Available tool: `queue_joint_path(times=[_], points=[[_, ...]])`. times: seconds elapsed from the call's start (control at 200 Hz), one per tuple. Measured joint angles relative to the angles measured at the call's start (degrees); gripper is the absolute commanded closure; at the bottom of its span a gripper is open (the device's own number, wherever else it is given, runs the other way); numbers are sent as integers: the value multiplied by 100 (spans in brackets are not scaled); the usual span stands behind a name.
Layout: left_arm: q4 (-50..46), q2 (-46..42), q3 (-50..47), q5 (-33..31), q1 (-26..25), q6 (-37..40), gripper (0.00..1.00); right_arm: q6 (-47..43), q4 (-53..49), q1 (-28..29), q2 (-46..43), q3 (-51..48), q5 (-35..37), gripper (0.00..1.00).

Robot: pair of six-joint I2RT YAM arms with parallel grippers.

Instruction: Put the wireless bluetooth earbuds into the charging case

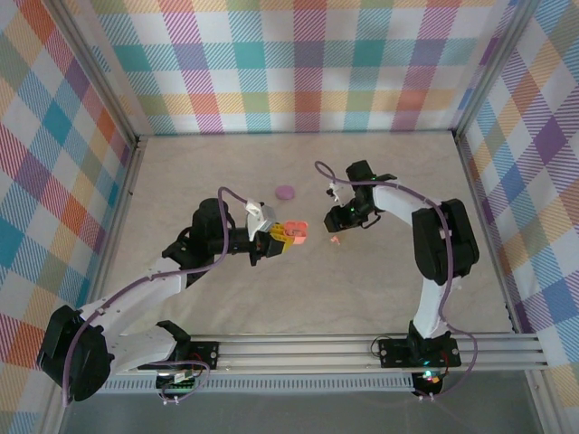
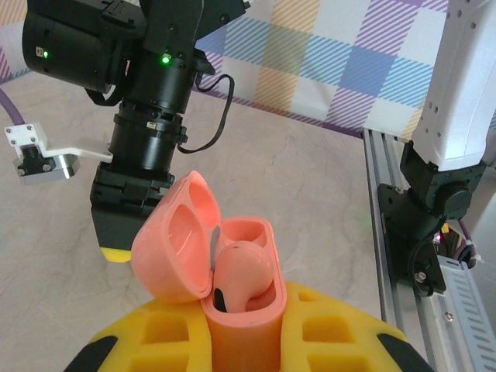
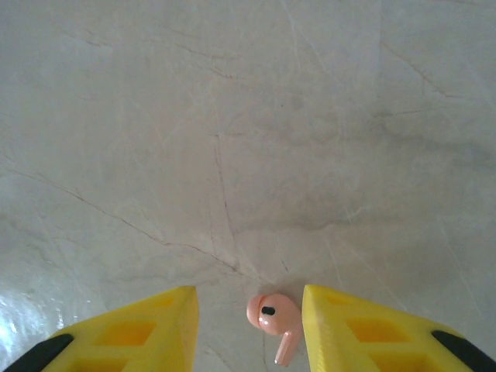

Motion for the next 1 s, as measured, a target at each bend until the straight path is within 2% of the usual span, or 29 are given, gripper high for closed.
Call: queue_joint_path(times=[0.41,1.005], points=[[-50,175,0,-15,0,-20,100,-525,-142,59,9,-35,402,60],[-168,168,4,-76,0,-20,100,-564,-197,450,9,-223,901,59]])
